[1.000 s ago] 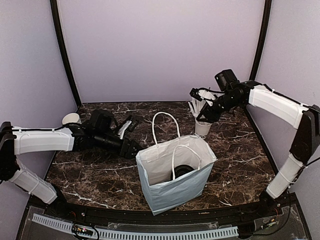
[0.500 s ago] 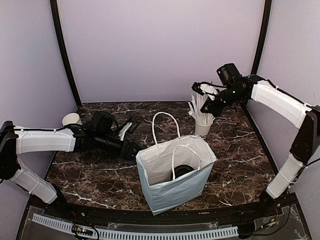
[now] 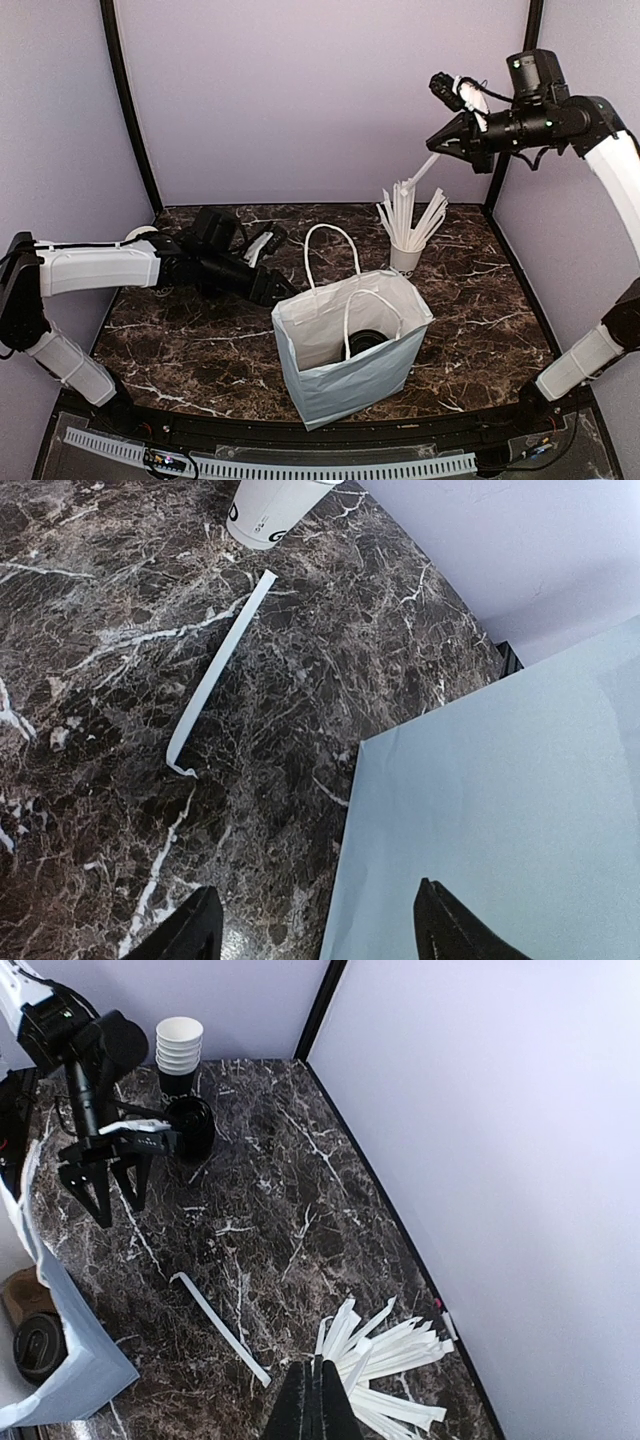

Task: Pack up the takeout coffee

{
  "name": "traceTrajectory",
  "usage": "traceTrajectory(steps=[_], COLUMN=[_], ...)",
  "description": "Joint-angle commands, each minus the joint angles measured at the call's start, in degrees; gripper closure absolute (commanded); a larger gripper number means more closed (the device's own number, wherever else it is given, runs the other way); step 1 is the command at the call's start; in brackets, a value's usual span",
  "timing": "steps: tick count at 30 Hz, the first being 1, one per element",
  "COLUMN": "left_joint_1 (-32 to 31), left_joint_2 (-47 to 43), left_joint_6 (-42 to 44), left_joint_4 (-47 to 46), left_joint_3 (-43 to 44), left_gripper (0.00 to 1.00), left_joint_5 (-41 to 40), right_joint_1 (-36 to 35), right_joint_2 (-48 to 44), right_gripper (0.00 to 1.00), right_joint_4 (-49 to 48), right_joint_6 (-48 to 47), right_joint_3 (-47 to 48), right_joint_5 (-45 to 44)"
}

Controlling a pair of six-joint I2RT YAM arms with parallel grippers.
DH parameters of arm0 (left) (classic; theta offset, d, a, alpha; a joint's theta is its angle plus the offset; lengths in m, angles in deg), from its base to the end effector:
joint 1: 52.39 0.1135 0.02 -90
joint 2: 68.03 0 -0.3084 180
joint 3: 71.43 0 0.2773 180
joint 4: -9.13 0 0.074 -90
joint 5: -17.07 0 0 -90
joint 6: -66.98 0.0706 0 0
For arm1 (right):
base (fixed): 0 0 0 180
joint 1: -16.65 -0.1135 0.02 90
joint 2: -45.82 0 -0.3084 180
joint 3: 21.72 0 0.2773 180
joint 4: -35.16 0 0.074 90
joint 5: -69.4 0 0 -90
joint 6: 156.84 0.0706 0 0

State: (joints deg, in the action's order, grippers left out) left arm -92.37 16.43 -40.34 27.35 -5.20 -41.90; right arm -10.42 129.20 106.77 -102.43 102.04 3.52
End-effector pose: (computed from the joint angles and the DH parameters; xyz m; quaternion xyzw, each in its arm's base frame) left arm 0.2538 -0.2603 0.2538 0.2872 0.8198 -0.4177 0.2664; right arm 0.2665 0.1686 0.5277 -0.5306 0.6746 0.1459 0.4920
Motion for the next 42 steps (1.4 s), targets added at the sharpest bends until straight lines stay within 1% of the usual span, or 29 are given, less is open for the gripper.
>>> traceTrajectory(steps=[1,3,9,11,12,19,23,27,31,34,38,39,40,42], left_joint_1=[0.5,0.7,1.3,1.4,1.4,2.3,3.5,4.6,5.0,5.1,5.1,5.2,5.3,5.7], left_joint_2=[0.6,0.9,0.2,-0.6,-1.3,-6.0,-8.9,-10.2,-10.3,-10.4,-11.2,-11.2,-11.4,-11.4], left_joint_6=[1.3,2.0,2.5,2.4,2.4,2.1,2.5,2.6,2.8,2.8,3.1,3.3,3.5,3.8], left_joint_4=[2.6,3.9,6.0,6.4,6.9,7.9,8.3,7.6,7.2,7.2,7.4,7.5,7.5,7.3], left_joint_3=[3.5,4.8,7.0,6.8,6.7,3.7,2.2,0.5,-0.1,-0.5,-0.8,-0.9,-1.0,-1.1], left_gripper=[0.32,0.32,0.33,0.32,0.32,0.32,0.32,0.32,0.32,0.32,0.32,0.32,0.32,0.32], left_joint_5=[-1.4,-1.8,-3.6,-4.2,-4.8,-7.4,-8.5,-8.5,-7.9,-7.6,-7.4,-7.4,-7.5,-7.3], right_joint_1=[-0.5,-0.9,-4.1,-5.8,-6.7,-14.2,-15.0,-16.0,-17.1,-17.1,-17.1,-17.1,-17.1,-17.2], right_joint_2=[-1.0,-1.6,-2.4,-2.4,-2.4,-3.7,-6.7,-7.8,-7.2,-6.2,-3.2,-3.1,-3.4,-5.4], right_gripper=[1.0,1.0,1.0,1.0,1.0,1.0,1.0,1.0,1.0,1.0,1.0,1.0,1.0,1.0], right_joint_4=[6.9,8.0,9.2,9.7,10.2,18.3,19.6,20.7,19.8,17.2,19.9,19.8,19.5,17.8], right_joint_6=[-1.8,-0.8,4.2,5.3,5.3,2.9,2.1,1.5,1.4,3.1,2.3,3.6,4.1,4.5], right_joint_3=[9.6,12.2,15.9,16.1,16.0,14.6,8.6,3.3,1.2,3.5,14.1,16.1,17.4,16.9], right_joint_5=[6.0,10.0,26.5,30.6,31.4,27.7,26.4,25.4,23.7,19.1,10.4,7.2,5.2,2.6])
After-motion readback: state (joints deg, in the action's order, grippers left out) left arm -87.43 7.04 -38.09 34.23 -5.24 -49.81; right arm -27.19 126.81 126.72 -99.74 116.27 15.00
